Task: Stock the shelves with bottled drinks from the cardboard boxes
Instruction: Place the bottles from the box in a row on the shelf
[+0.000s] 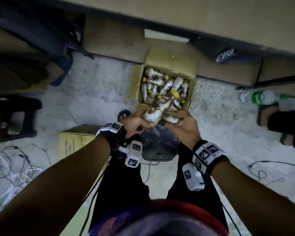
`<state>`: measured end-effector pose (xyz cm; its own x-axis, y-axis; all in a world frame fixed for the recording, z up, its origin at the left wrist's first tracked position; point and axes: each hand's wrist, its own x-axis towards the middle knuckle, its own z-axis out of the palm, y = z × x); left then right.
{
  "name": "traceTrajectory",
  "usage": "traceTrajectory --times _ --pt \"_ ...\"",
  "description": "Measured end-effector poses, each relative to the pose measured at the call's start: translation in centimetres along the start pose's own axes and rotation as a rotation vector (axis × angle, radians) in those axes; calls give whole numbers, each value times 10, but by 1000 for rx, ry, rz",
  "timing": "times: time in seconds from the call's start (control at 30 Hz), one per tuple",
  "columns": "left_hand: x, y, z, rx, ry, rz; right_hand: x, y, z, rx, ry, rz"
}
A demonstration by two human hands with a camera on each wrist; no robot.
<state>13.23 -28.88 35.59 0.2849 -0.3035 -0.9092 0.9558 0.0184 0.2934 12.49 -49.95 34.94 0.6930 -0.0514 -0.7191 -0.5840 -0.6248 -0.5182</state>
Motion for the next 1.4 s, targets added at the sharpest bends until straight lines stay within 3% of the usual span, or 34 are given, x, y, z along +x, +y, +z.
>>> traceTrajectory --times 0.1,0.2,0.3,0.43,0.53,0.67,0.8,0.9,0.97,1.13,1.4 --pt "-56 39 7 180 -28 129 -41 -61 -27 123 129 -84" --pt "-103 79 10 404 27 311 -80 -115 -53 274 244 -180" --pt "-141 119 13 521 -5 508 -104 -163 -79 381 275 -332" --pt "-194 177 23 584 -66 753 -133 -224 -116 432 357 -574" --pt "-235 221 37 530 -48 936 -151 -265 -146 434 487 -740" --pt "-285 275 58 552 -22 1173 -177 -315 -189 413 558 -937" --pt "-325 334 86 642 18 1365 -193 -357 -237 392 576 -1075" --pt "-338 375 108 678 131 1497 -188 -382 -274 418 583 -1106" --pt "-336 398 120 683 186 1524 -169 -393 -298 364 573 -1063" --pt "-318 439 147 834 309 1437 -114 -409 -351 256 464 -1002" --pt "-293 495 173 793 585 1269 -74 -447 -431 -53 92 -1032"
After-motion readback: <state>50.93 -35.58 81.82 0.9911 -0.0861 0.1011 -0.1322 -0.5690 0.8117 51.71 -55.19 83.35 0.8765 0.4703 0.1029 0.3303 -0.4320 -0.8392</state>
